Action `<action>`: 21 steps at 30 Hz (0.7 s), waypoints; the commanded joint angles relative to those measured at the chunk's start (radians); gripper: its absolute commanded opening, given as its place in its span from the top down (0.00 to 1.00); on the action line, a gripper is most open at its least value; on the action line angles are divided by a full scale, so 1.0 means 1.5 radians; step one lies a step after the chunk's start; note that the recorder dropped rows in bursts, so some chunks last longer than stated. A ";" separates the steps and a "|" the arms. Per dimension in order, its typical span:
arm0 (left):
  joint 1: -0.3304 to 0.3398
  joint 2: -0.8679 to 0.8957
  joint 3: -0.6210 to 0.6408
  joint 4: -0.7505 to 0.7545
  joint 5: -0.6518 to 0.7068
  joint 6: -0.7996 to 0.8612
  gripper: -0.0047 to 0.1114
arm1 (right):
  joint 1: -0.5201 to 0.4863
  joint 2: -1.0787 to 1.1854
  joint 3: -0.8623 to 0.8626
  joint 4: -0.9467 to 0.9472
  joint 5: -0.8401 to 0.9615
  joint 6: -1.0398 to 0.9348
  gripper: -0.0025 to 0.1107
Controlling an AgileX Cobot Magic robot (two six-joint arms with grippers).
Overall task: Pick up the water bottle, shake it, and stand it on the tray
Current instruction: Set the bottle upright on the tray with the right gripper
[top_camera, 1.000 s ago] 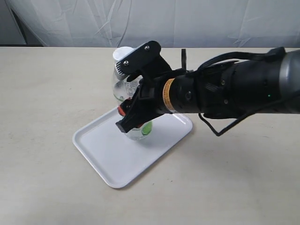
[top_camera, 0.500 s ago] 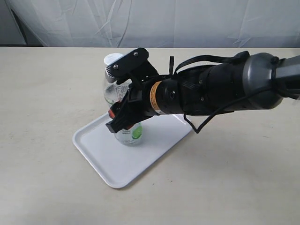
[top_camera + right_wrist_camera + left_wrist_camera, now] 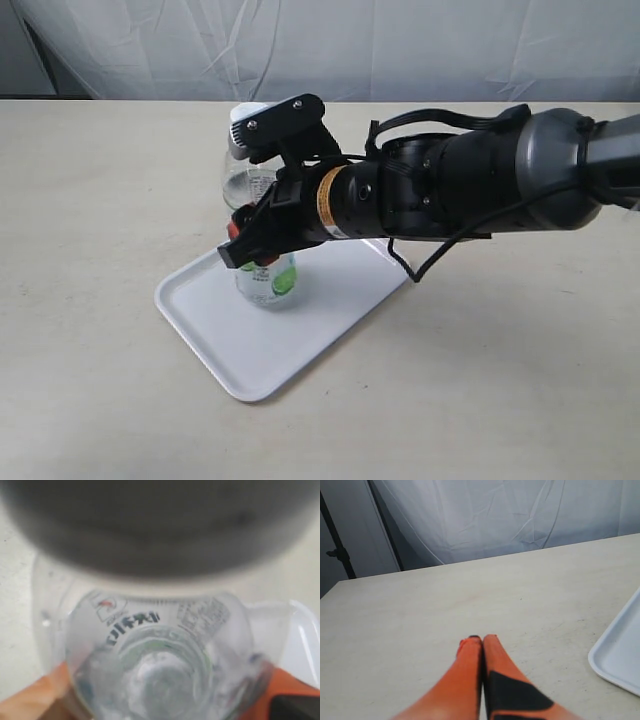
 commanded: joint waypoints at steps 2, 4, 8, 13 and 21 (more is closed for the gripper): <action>0.000 -0.003 0.003 0.000 -0.009 0.000 0.96 | -0.003 -0.001 -0.007 0.008 0.036 -0.003 0.66; 0.000 -0.003 0.003 0.000 -0.009 0.000 0.96 | -0.003 -0.001 -0.007 0.008 0.051 -0.003 0.54; 0.000 -0.003 0.003 0.000 -0.009 0.000 0.96 | -0.003 -0.001 -0.007 0.023 0.062 -0.003 0.42; 0.000 -0.003 0.003 0.000 -0.009 -0.001 0.96 | -0.002 -0.002 -0.007 0.050 0.083 -0.003 0.33; 0.000 -0.003 0.003 0.000 -0.009 0.000 0.96 | -0.002 -0.002 -0.007 0.098 0.125 -0.003 0.22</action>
